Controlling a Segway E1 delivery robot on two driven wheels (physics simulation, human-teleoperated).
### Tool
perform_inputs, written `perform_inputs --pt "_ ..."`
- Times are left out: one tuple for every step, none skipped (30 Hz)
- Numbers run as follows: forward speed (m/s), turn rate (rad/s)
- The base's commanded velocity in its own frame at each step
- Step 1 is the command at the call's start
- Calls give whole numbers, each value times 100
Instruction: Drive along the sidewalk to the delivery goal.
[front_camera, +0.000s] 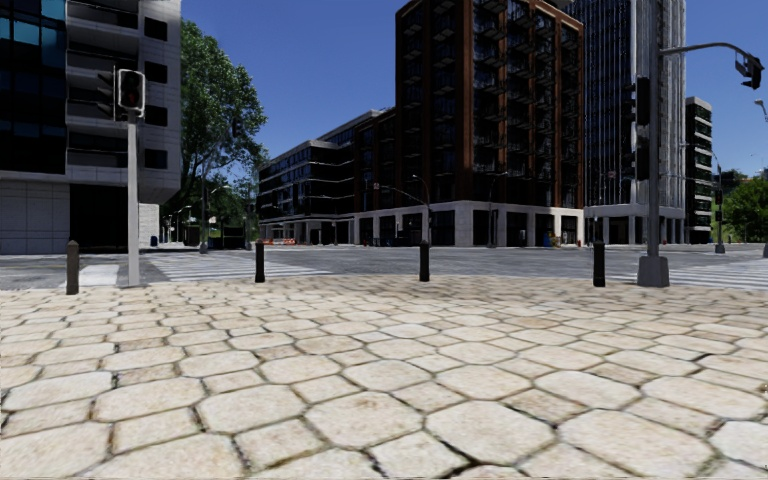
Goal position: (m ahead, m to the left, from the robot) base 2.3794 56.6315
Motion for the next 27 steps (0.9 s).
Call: perform_inputs --pt "200 0" --pt "200 0" --pt "200 0" --pt "200 0" --pt "200 0" --pt "200 0" --pt "200 0" --pt "200 0" --pt "200 0" --pt "200 0" --pt "200 0" --pt "200 0" --pt "200 0" --pt "200 0" --pt "200 0" --pt "200 0" --pt "200 0" --pt "200 0" --pt "200 0" --pt "200 0" --pt "200 0" --pt "200 0" --pt "200 0" --pt "200 0" --pt "200 2" --pt "200 6" --pt "200 8"
